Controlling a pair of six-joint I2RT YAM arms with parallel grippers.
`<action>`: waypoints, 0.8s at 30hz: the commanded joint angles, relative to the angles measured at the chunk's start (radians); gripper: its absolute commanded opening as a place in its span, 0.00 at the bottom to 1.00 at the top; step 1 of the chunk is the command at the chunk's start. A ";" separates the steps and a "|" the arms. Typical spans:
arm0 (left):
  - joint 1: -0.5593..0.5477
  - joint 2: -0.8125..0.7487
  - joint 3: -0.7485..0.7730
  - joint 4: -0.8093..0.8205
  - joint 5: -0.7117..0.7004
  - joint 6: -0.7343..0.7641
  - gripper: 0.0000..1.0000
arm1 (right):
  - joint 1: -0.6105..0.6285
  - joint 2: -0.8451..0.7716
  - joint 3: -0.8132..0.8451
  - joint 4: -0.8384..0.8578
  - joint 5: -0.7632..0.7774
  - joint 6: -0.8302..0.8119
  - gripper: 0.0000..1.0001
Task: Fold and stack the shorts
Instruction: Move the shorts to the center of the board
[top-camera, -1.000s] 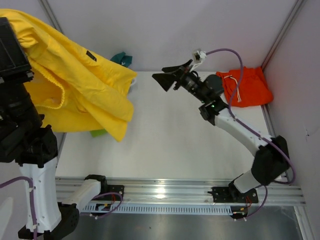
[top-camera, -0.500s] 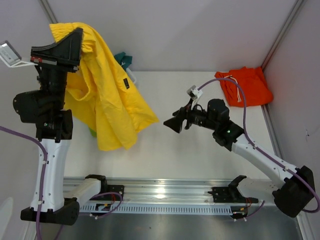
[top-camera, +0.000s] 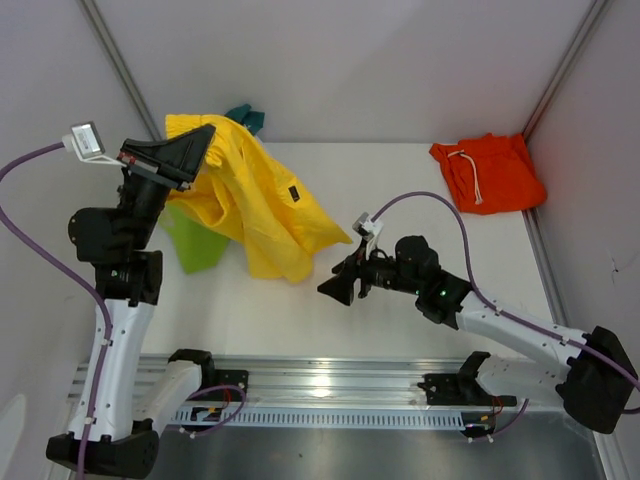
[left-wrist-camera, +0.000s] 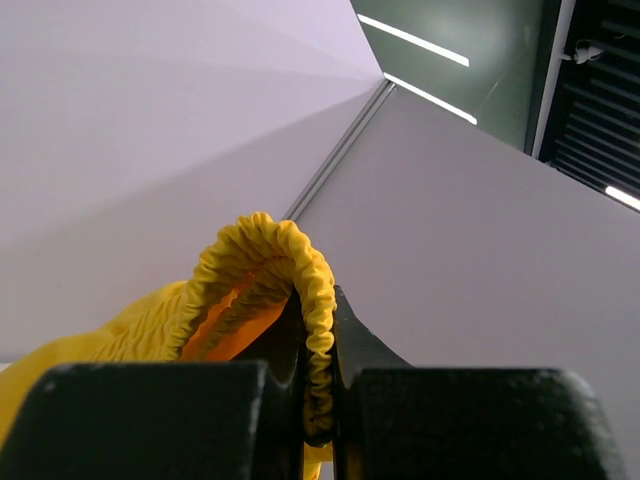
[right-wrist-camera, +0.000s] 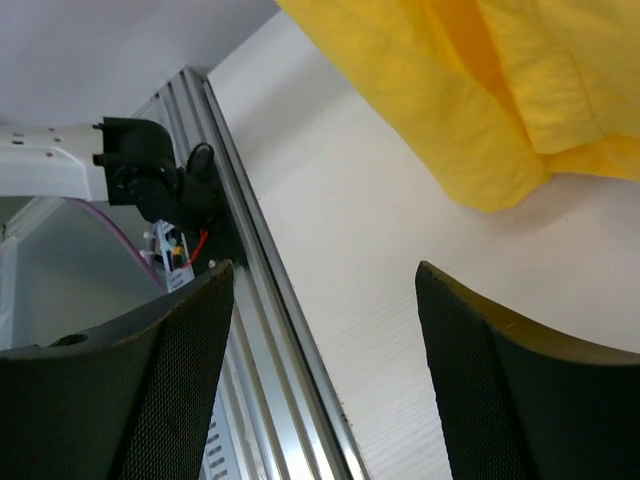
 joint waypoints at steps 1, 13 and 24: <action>0.002 -0.056 -0.032 0.012 0.042 -0.020 0.00 | 0.038 0.042 0.023 0.043 0.152 -0.075 0.74; 0.002 -0.173 -0.085 -0.162 0.065 0.044 0.00 | 0.003 0.265 0.026 0.166 0.141 0.003 0.73; 0.002 -0.223 -0.147 -0.197 0.051 0.044 0.00 | 0.020 0.440 -0.216 0.793 0.095 0.468 0.76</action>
